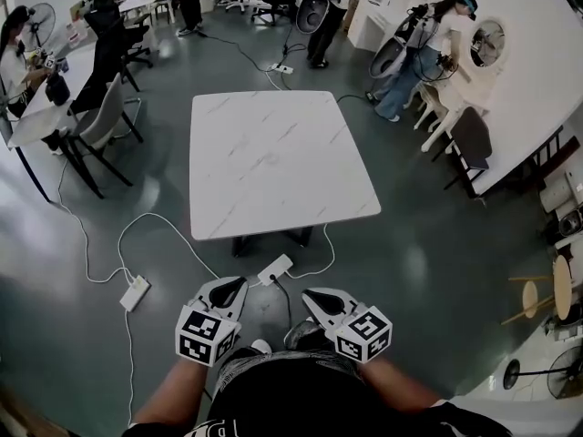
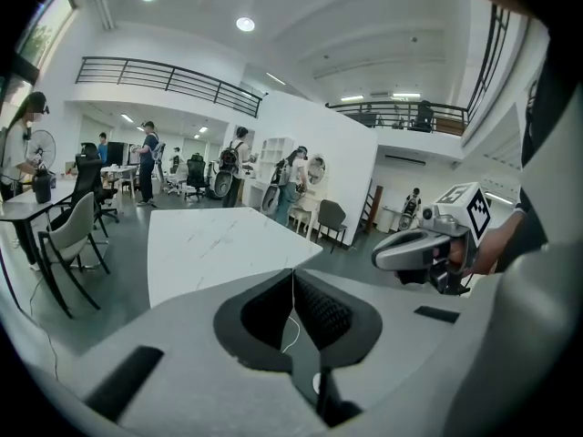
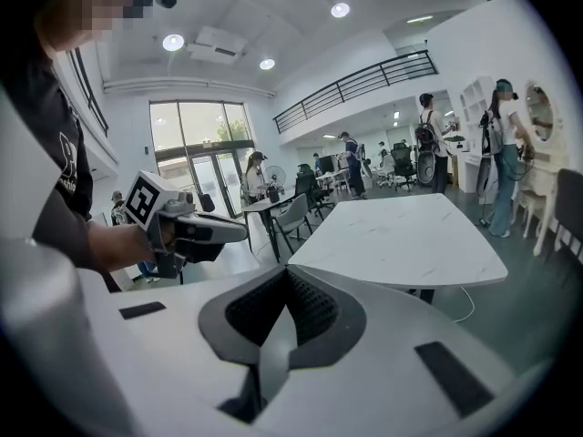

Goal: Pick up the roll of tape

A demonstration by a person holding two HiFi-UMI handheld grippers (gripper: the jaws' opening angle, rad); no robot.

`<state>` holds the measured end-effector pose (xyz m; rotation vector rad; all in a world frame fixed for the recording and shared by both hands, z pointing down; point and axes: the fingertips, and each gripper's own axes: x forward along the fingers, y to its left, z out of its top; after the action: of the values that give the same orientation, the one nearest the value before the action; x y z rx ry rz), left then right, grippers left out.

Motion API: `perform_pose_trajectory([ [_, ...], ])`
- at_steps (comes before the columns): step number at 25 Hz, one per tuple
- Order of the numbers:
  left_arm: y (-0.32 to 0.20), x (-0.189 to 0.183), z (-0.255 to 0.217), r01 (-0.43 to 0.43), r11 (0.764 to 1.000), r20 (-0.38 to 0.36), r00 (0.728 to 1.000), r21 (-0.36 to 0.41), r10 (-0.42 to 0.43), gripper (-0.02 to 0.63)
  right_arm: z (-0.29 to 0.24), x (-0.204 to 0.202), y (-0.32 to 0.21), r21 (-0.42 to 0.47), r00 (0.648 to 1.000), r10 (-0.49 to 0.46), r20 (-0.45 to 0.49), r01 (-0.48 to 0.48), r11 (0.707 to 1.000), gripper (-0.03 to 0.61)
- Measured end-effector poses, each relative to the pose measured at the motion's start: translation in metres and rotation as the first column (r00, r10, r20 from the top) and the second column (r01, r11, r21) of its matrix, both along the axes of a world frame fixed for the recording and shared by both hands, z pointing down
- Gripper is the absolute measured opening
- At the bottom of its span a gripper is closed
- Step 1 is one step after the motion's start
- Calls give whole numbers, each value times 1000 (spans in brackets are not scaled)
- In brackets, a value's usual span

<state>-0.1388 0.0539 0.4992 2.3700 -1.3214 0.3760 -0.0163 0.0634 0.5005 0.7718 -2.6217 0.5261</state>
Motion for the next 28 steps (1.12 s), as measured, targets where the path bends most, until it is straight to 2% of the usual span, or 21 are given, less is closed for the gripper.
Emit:
perform_pose_trajectory([
  [13, -77, -3, 17, 74, 997, 23, 997, -18, -73, 20, 12, -2, -95, 5, 998, -46, 46, 46, 999, 5],
  [23, -214, 41, 7, 145, 989, 1, 989, -13, -145, 20, 3, 19, -234, 2, 987, -144, 65, 144, 990, 5],
  [28, -256, 62, 8, 193, 981, 8, 981, -29, -193, 20, 4, 40, -282, -7, 981, -178, 74, 179, 984, 5],
])
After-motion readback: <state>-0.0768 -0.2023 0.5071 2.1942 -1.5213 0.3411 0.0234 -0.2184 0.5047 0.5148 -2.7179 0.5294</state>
